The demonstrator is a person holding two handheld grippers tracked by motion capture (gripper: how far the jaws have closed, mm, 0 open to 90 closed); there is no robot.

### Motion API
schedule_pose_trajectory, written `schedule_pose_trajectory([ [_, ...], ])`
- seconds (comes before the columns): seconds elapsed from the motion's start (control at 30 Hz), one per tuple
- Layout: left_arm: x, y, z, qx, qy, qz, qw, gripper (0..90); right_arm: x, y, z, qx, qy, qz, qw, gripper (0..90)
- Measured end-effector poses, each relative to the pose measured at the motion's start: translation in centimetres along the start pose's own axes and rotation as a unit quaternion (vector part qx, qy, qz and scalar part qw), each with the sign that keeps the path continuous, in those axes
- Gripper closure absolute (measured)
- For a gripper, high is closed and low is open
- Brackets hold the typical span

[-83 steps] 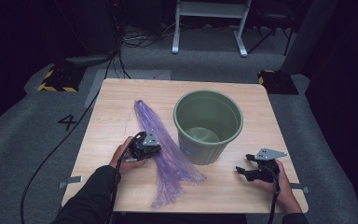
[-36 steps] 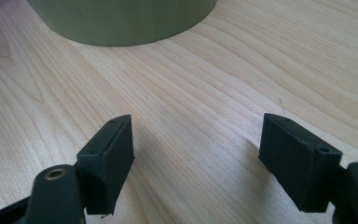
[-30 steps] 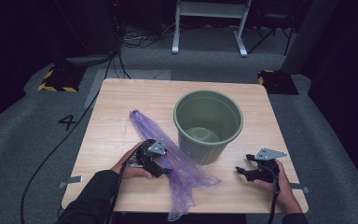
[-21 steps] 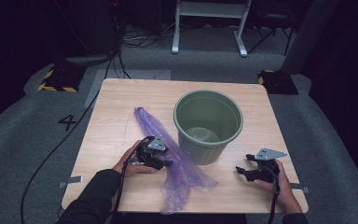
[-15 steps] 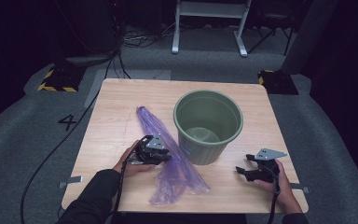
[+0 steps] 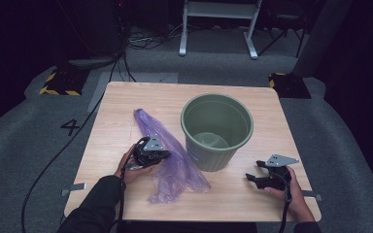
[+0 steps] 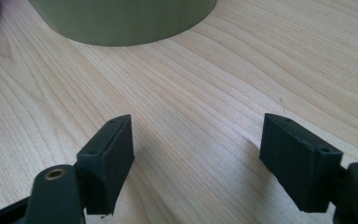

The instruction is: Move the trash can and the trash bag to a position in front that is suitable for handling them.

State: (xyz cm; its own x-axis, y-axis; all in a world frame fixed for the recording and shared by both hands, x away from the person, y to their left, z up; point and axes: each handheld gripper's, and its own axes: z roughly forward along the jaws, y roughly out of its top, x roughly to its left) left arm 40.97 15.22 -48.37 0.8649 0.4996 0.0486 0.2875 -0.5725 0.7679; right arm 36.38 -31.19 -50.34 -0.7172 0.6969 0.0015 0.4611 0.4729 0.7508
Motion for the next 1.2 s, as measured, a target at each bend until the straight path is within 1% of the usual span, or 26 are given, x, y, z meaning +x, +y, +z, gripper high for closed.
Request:
schedule_pose_trajectory([
  [0.03, 0.1, 0.0, -0.3, -0.003, 0.006, -0.001, 1.0, 87.5, 0.0, 0.0, 0.0, 0.0, 0.0, 0.0, 1.0, 25.9],
  [0.2, 0.3, -0.1, -1.2, -0.01, 0.02, -0.003, 0.9997, 87.7, 0.0, 0.0, 0.0, 0.0, 0.0, 0.0, 1.0, 26.0],
  [0.27, 0.5, -0.1, -1.5, -0.011, 0.022, -0.006, 0.9997, 87.7, 0.0, 0.0, 0.0, 0.0, 0.0, 0.0, 1.0, 26.0],
  [0.43, 1.0, -0.1, -2.5, -0.031, 0.029, -0.017, 0.999, 87.9, 0.0, 0.0, 0.0, 0.0, 0.0, 0.0, 1.0, 25.9],
  [0.5, 1.1, -0.1, -2.9, -0.034, 0.032, -0.016, 0.9988, 88.0, 0.0, 0.0, 0.0, 0.0, 0.0, 0.0, 1.0, 26.0],
  [0.6, 1.1, 0.0, -3.5, -0.045, 0.035, -0.019, 0.9982, 88.1, 0.0, 0.0, 0.0, 0.0, 0.0, 0.0, 1.0, 26.0],
  [0.73, 1.0, 0.3, -4.3, -0.06, 0.04, -0.016, 0.9973, 88.2, 0.0, 0.0, 0.0, 0.0, 0.0, 0.0, 1.0, 25.9],
  [0.8, 0.9, 0.4, -4.5, -0.062, 0.039, -0.013, 0.9973, 88.3, 0.0, 0.0, 0.0, 0.0, 0.0, 0.0, 1.0, 25.9],
  [0.83, 0.8, 0.4, -4.6, -0.065, 0.039, -0.014, 0.997, 88.3, 0.0, 0.0, 0.0, 0.0, 0.0, 0.0, 1.0, 25.9],
  [0.9, 0.7, 0.6, -4.7, -0.068, 0.035, -0.015, 0.997, 88.3, 0.0, 0.0, 0.0, 0.0, 0.0, 0.0, 1.0, 26.0],
  [0.97, 0.3, 0.8, -4.5, -0.061, 0.032, -0.007, 0.9976, 88.3, 0.0, 0.0, 0.0, 0.0, 0.0, 0.0, 1.0, 26.0],
  [1.03, -0.2, 1.0, -4.2, -0.058, 0.027, -0.003, 0.9979, 88.3, 0.0, 0.0, 0.0, 0.0, 0.0, 0.0, 1.0, 26.0],
  [1.2, -1.7, 1.6, -2.7, -0.042, 0.01, 0.012, 0.999, 88.3, 0.0, 0.0, 0.0, 0.0, 0.0, 0.0, 1.0, 25.9],
])
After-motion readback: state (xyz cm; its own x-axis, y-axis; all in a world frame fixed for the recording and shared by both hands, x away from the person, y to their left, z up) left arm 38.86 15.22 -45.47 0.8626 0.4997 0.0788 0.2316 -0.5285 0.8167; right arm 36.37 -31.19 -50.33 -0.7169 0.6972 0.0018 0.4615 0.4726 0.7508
